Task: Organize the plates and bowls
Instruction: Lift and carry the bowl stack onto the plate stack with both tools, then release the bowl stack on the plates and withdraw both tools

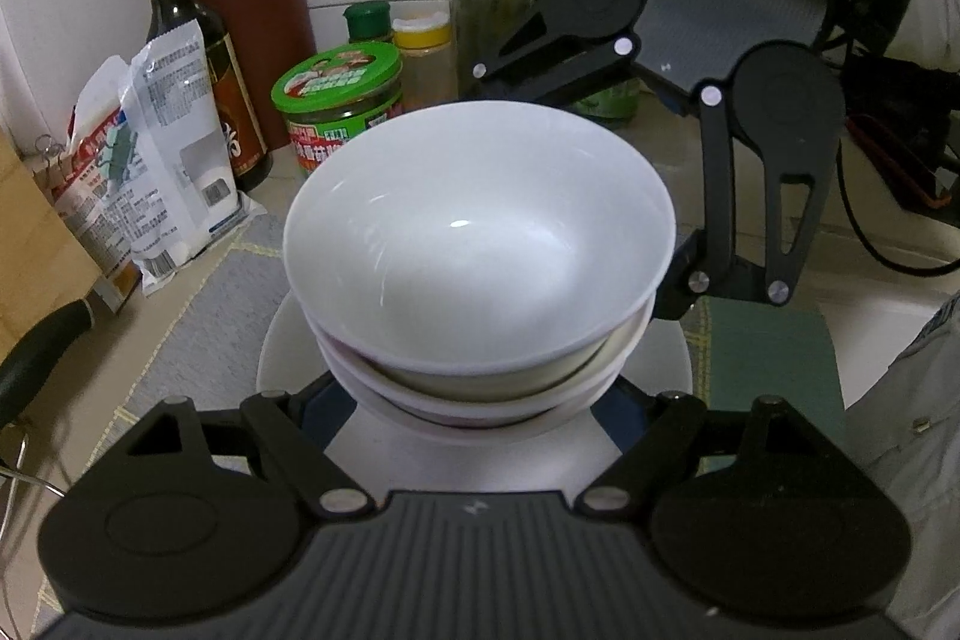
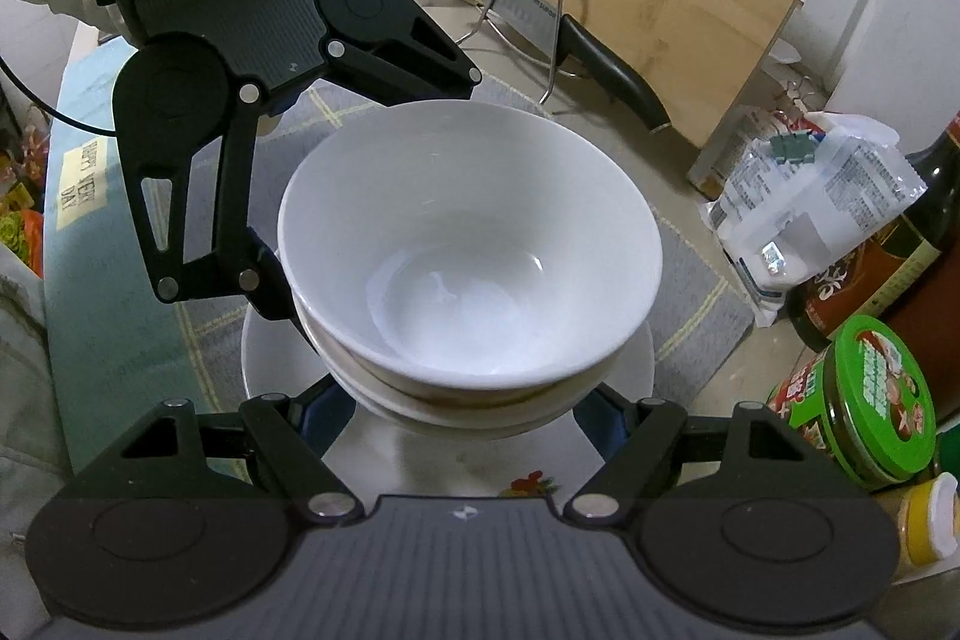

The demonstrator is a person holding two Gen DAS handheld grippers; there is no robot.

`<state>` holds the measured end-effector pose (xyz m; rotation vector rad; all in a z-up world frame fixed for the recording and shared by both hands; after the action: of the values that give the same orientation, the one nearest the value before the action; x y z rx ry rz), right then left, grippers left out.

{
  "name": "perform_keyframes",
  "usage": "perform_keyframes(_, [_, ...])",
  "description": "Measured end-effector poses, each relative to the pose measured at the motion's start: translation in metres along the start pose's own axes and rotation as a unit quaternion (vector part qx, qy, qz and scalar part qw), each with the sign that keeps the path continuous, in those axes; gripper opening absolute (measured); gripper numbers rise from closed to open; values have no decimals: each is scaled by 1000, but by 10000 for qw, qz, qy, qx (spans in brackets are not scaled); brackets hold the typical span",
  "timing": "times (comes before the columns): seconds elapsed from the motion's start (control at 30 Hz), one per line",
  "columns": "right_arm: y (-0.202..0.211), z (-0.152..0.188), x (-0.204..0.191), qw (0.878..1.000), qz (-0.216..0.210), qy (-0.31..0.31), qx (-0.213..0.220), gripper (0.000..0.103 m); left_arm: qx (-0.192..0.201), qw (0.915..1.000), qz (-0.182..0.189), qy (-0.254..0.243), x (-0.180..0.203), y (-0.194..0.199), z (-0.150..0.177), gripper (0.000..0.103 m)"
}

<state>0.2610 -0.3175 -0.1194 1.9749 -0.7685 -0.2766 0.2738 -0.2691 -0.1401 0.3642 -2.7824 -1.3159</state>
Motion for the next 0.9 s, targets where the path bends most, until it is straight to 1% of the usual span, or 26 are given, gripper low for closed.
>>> perform_keyframes(0.23, [-6, 3, -1, 10000, -30, 33, -71, 83, -74, 9999, 44, 96, 2, -6, 4, 84])
perform_keyframes(0.43, [-6, 5, 0, 9999, -74, -104, -63, 84, -36, 10000, 3, 68, 1, -6, 3, 85])
perform_keyframes(0.47, [-6, 5, 0, 9999, -69, -109, -56, 84, -25, 10000, -38, 36, 1, -6, 3, 87])
perform_keyframes(0.5, [-6, 5, -1, 9999, -75, -115, -55, 85, -17, 9999, -107, -22, 1, -6, 3, 93])
perform_keyframes(0.53, [-6, 5, -2, 9999, -100, -120, -53, 87, 13, 9998, -172, -68, 1, -5, 3, 95])
perform_keyframes(0.57, [-6, 5, -3, 9998, -138, -116, -40, 93, 25, 9997, -227, -67, 0, -4, 3, 99])
perform_keyframes(0.63, [-3, 3, -5, 9999, -84, -61, 83, 103, 1, 9997, -241, -4, -2, -4, 5, 100])
perform_keyframes(0.77, [-3, 3, -4, 9999, -21, -80, 69, 103, -84, 9993, -359, 106, -5, -2, 14, 100])
perform_keyframes(0.9, [2, 6, -2, 9998, 53, -180, 110, 103, 73, 9979, -564, 299, -4, 12, 20, 100])
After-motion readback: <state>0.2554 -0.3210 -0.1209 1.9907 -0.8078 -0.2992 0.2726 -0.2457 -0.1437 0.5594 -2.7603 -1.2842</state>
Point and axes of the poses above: each gripper's, at about its wrist camera, not at the fingertips, and y roughly against the way its jaws point, x to its right, z to its underside, the point moved 10 cm from there along -y, roughly the way its jaws point, and after that the axes turned 3 degrees about -x, right-handed, at the moved point
